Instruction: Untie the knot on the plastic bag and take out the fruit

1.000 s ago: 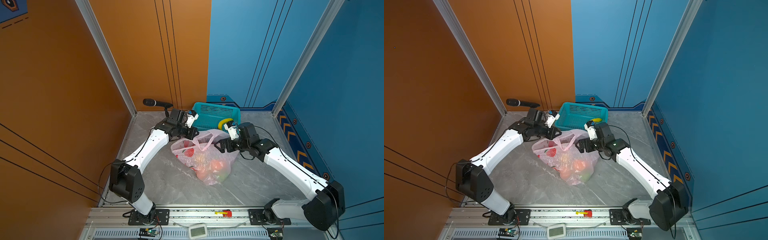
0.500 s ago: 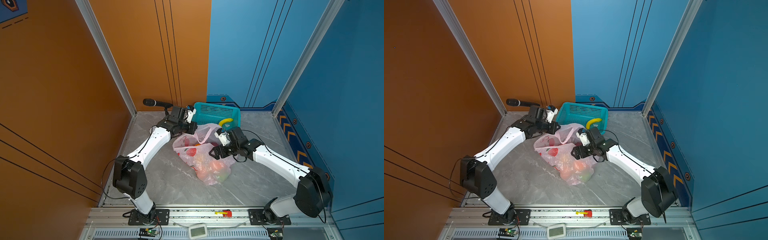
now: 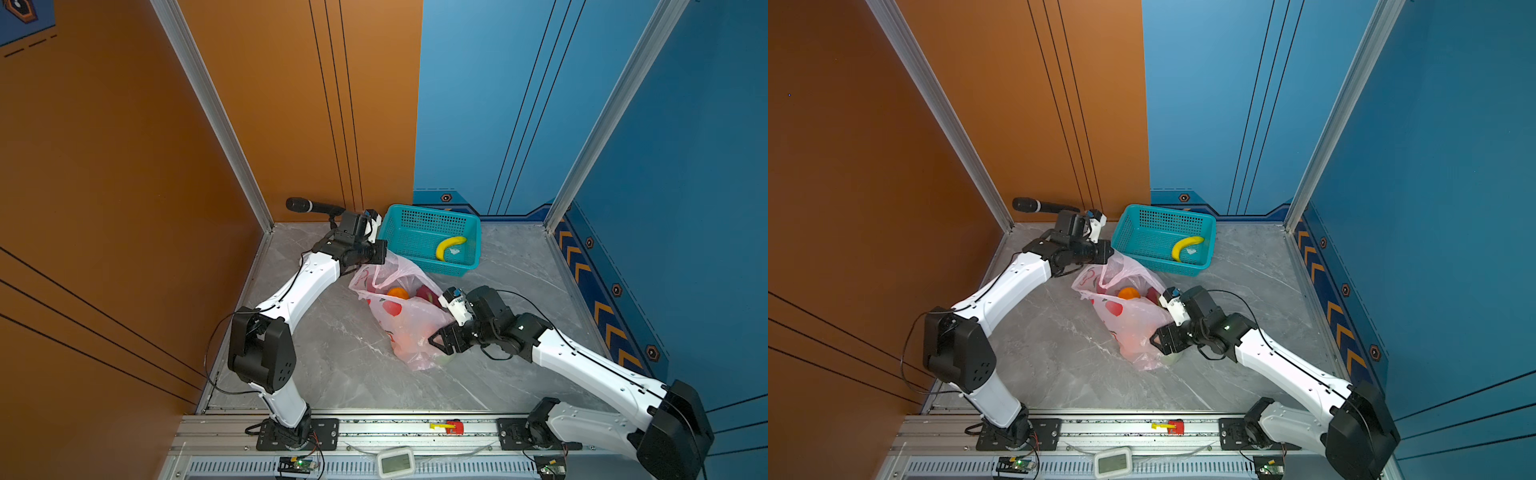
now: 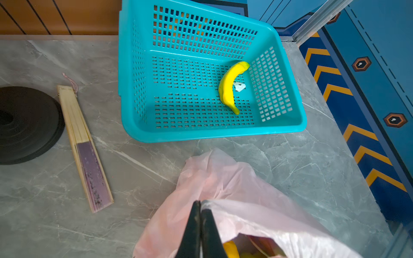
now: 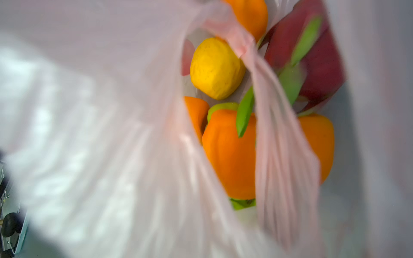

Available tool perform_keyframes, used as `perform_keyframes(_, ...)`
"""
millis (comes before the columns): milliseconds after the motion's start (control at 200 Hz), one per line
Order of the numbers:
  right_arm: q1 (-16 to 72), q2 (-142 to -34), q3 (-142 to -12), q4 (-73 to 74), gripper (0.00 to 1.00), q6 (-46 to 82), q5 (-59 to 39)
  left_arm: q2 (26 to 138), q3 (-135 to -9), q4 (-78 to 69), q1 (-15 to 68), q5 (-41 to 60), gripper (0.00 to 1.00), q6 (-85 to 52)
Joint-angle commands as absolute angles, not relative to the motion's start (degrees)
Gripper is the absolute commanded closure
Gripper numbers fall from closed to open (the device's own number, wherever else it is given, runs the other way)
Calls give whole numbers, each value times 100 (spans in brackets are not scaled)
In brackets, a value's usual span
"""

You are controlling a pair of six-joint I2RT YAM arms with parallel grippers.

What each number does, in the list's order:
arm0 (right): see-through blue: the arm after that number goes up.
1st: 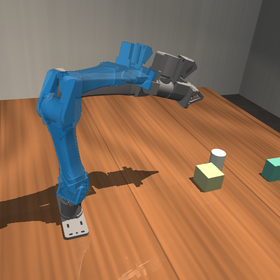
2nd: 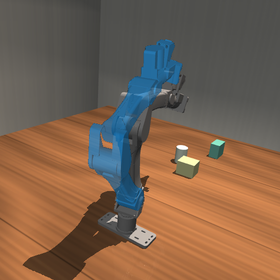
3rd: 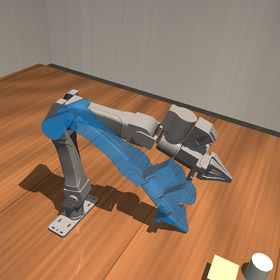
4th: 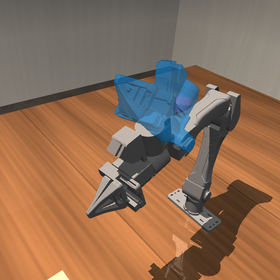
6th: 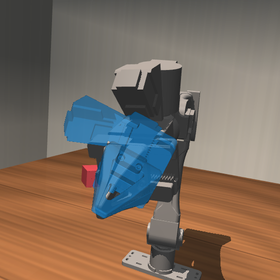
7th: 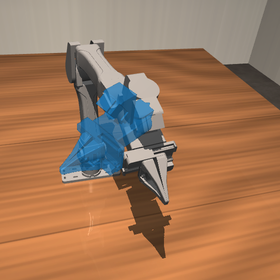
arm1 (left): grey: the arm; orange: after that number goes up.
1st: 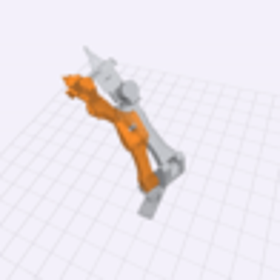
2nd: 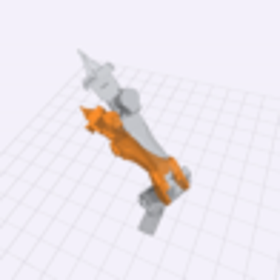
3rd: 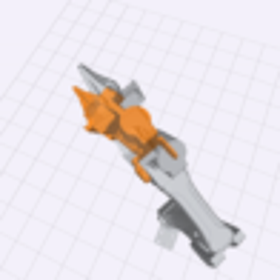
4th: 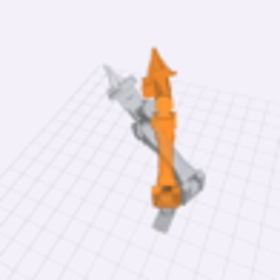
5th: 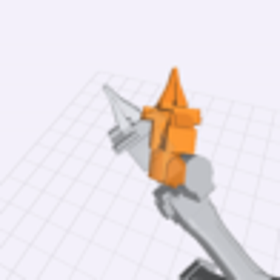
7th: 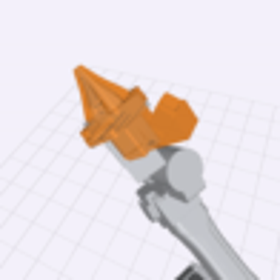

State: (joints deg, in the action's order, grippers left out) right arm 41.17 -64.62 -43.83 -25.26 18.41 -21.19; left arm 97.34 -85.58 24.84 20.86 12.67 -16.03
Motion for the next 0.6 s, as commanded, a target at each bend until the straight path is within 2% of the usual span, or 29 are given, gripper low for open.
perform_keyframes(0, 4379, -6218, -4086, -2837, 21, 2216, -1968, 9860, -8766, 2421, 2092, 936, 100, -1742)
perform_keyframes(90, 4498, -6044, -3935, -2870, 21, 2427, -1845, 9886, -8892, 2578, 2100, 722, 100, -1754)
perform_keyframes(175, 4546, -5817, -3895, -2896, 16, 2618, -1644, 9775, -8847, 2608, 2137, 678, 100, -1801)
perform_keyframes(360, 4588, -5385, -4151, -2691, 8, 2782, -1313, 9480, -8704, 2602, 2366, 677, 69, -1785)
perform_keyframes(476, 4585, -5335, -4517, -2655, 6, 2636, -996, 9180, -8606, 2604, 2502, 585, 56, -1819)
perform_keyframes(596, 4503, -5442, -4934, -2622, 4, 2567, -618, 8784, -8472, 2602, 2661, 389, 50, -1824)
